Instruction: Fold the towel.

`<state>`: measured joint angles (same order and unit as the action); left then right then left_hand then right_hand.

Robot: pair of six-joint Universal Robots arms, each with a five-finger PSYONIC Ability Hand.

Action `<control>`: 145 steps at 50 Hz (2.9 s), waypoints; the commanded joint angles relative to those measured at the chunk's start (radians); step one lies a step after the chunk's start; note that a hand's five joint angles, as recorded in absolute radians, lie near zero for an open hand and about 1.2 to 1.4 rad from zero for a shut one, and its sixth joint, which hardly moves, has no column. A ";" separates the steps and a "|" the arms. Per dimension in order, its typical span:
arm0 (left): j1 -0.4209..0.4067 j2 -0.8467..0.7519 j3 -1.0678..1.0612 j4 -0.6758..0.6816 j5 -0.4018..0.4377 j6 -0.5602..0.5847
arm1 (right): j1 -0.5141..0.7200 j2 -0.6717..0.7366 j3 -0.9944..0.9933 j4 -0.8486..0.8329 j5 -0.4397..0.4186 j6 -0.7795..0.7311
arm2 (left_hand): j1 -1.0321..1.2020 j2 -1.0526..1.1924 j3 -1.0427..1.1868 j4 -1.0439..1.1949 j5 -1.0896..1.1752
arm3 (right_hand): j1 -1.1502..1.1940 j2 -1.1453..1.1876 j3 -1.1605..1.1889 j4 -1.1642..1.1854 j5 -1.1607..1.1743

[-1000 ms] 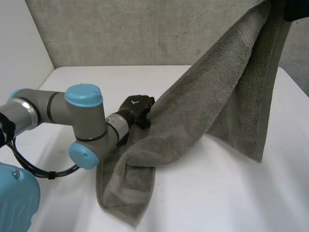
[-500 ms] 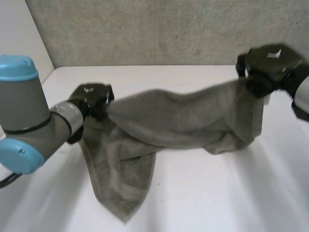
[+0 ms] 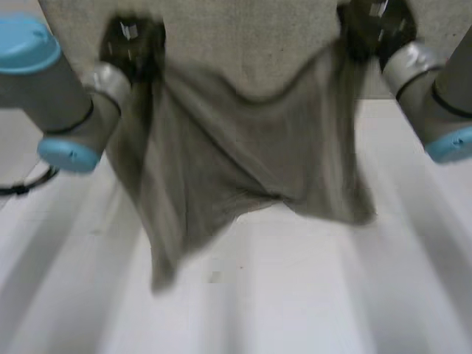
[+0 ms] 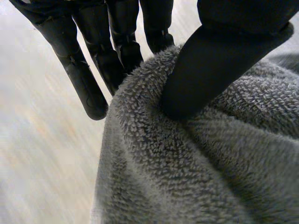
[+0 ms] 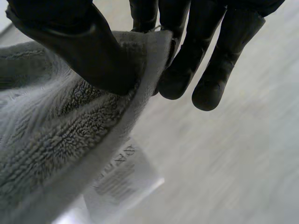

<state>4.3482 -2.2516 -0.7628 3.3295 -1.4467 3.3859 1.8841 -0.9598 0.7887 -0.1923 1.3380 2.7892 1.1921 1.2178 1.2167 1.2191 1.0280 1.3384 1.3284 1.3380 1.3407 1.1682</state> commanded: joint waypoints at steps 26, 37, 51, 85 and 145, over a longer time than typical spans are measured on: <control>-0.013 0.239 -0.895 0.114 -0.184 -0.053 | -0.118 -0.128 0.705 0.144 -0.249 -0.224 | 0.204 0.178 0.180 0.177 0.194 | 0.058 0.068 0.058 0.056 0.054; -0.081 0.267 -1.043 0.079 -0.184 -0.022 | -0.223 -0.279 0.967 0.105 -0.232 -0.234 | 0.202 0.176 0.177 0.175 0.191 | 0.058 0.068 0.058 0.056 0.054; -0.078 0.307 -1.047 0.090 -0.184 -0.023 | -0.310 -0.376 1.052 -0.036 -0.240 -0.071 | -0.497 -0.522 -0.521 -0.524 -0.507 | 0.058 0.068 0.058 0.056 0.054; 0.133 0.343 -1.083 0.005 -0.014 -0.017 | -0.324 -0.358 1.066 -0.061 -0.240 -0.065 | -0.524 -0.549 -0.548 -0.551 -0.534 | 0.058 0.068 0.058 0.056 0.054; 0.123 0.188 -1.057 0.128 0.035 0.089 | -0.321 -0.341 1.069 -0.061 -0.241 -0.066 | -0.218 -0.244 -0.243 -0.245 -0.229 | 0.058 0.068 0.058 0.056 0.054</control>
<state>4.4738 -2.0665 -1.8102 3.4594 -1.4113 3.4722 1.5632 -1.3008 1.8577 -0.2531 1.0968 2.7228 0.8909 0.8901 0.8907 0.8897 0.7160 1.3387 1.3285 1.3420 1.3407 1.1682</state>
